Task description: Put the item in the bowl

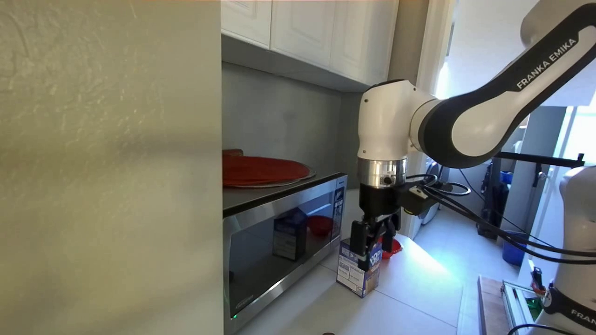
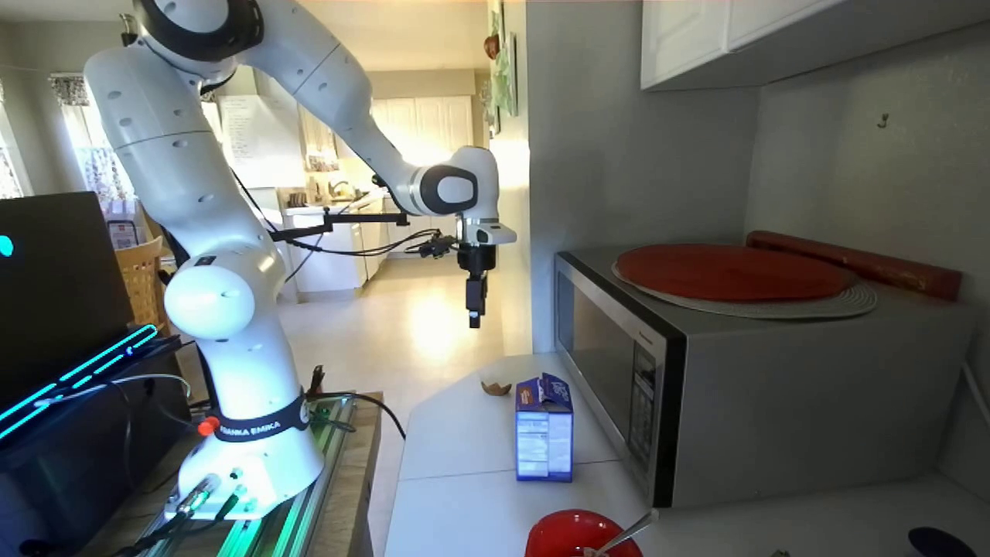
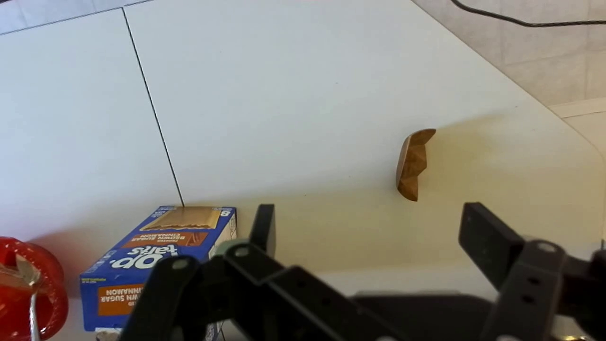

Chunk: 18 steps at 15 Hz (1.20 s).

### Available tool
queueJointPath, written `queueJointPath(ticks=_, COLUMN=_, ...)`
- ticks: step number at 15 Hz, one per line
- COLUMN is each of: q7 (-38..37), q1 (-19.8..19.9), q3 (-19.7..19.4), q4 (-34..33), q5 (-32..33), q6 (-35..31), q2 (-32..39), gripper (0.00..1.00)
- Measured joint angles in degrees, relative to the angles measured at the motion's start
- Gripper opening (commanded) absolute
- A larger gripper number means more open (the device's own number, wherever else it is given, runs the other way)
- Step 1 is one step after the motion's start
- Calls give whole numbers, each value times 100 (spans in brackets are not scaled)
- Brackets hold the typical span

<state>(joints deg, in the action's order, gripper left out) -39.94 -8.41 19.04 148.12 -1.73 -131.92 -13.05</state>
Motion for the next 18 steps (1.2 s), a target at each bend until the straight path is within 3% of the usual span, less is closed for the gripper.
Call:
queueJointPath(ticks=8, q7=-97, q1=-15, q3=-3, q4=25, q5=-8, q6=-685, q2=401, gripper=100)
queueJointPath(ticks=18, q7=-254, q1=-277, q3=-165, q4=33, q5=-8, q6=-2133, q2=1810, gripper=100)
